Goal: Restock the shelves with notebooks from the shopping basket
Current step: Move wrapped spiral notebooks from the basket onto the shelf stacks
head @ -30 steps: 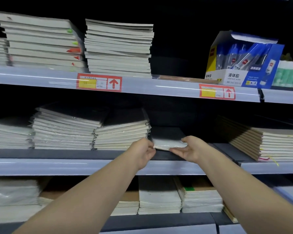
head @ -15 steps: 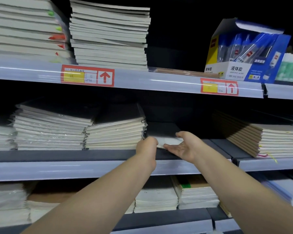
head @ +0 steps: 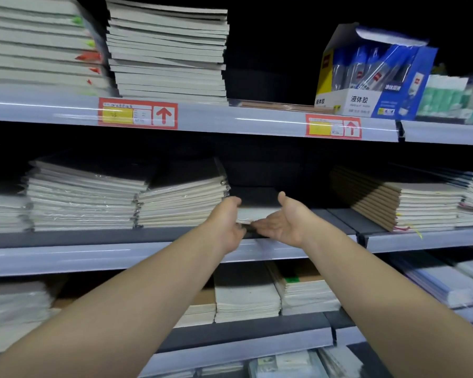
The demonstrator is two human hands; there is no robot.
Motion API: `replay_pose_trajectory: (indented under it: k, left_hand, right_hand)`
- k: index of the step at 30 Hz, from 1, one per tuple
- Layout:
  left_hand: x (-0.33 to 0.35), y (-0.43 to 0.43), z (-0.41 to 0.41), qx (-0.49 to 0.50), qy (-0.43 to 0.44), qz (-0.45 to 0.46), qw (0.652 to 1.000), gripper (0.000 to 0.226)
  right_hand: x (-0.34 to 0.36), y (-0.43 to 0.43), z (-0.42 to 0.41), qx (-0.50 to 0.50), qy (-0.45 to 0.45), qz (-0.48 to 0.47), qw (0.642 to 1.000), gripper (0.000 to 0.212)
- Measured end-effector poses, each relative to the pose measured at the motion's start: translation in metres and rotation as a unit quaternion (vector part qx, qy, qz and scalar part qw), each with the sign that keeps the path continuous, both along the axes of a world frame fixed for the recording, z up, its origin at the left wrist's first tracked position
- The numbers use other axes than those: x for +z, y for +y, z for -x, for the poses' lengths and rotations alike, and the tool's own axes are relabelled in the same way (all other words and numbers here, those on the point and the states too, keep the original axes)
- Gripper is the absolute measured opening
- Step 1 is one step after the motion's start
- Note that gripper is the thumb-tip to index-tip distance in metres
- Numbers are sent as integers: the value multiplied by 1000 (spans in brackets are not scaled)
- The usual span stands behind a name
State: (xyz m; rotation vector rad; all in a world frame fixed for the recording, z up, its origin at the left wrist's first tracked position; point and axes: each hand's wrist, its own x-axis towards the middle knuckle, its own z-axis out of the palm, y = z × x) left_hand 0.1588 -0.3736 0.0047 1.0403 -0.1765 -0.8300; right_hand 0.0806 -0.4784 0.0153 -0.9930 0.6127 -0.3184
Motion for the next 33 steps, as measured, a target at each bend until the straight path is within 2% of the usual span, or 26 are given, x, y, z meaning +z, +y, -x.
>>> replay_pose_trajectory:
  k: [5, 10, 22, 33]
  left_hand:
    - [4, 22, 4, -6, -26, 50, 998, 68]
    - [4, 38, 26, -25, -42, 67, 997, 74]
    - [-66, 54, 113, -69, -25, 7, 997, 81]
    - [-152, 78, 132, 9, 32, -71, 997, 87]
  right_hand:
    - [3, -1, 10, -27, -13, 90, 995, 84]
    - [-1, 3, 32, -14, -42, 114, 993, 90]
    - [-66, 17, 115, 56, -5, 105, 993, 94]
    - [-154, 28, 140, 98, 74, 78, 989, 92]
